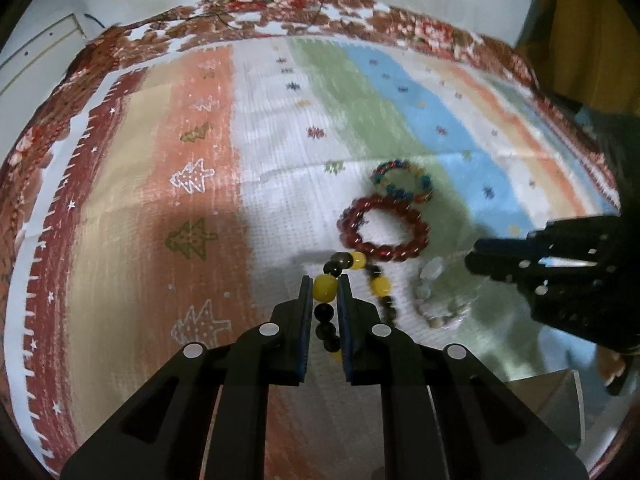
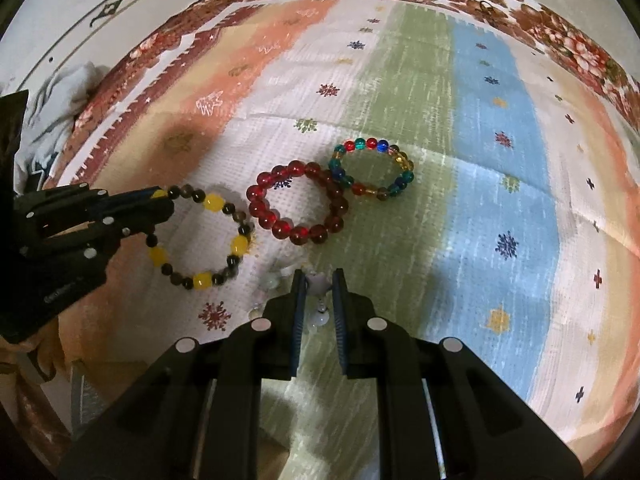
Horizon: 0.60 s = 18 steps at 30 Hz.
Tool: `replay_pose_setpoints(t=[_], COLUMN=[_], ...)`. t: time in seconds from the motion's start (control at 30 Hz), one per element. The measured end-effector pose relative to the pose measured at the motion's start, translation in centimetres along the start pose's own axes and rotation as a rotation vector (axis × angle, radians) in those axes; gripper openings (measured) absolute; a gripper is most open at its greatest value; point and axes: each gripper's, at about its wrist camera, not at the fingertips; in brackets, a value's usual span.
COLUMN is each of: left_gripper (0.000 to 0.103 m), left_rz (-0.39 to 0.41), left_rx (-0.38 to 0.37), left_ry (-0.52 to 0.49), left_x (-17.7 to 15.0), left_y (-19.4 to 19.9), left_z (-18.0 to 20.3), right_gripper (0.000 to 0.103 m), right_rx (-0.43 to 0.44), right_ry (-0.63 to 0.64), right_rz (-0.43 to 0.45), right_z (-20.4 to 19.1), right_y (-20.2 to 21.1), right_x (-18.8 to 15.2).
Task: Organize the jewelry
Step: 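Grasp the yellow-and-black bracelet with the left gripper while the right grasps the white bracelet, then lift and carry both held bracelets over the open tin box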
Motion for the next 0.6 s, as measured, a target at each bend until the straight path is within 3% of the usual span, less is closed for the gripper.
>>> replay_pose_setpoints(t=[0.13,0.33,0.6], left_gripper=[0.011,0.011,0.011], left_rz=[0.028,0.045,0.107], left_rx=[-0.013,0.037,0.017], left_ry=[0.012,0.007,0.008], left_x=[-0.1,-0.6,-0.9], left_y=[1.0,1.8,4.0], left_z=[0.3,0.9,2.0], right_gripper=[0.015,0.015,0.015], right_rx=[0.007,0.035,0.05], right_ry=[-0.019,-0.023,-0.024], right_rz=[0.025,0.083,0.154], right_z=[0.3,0.4,0.5], right_y=[1.1,3.6,6.5], right_x=[-0.3,-1.0,-1.9])
Point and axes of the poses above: each gripper's, at about its wrist camera, not at the fingertips, and y roughly against the way its jaws point, z to its right, x to its top, and after that the axes turned 15 degrees about -x, right-handed
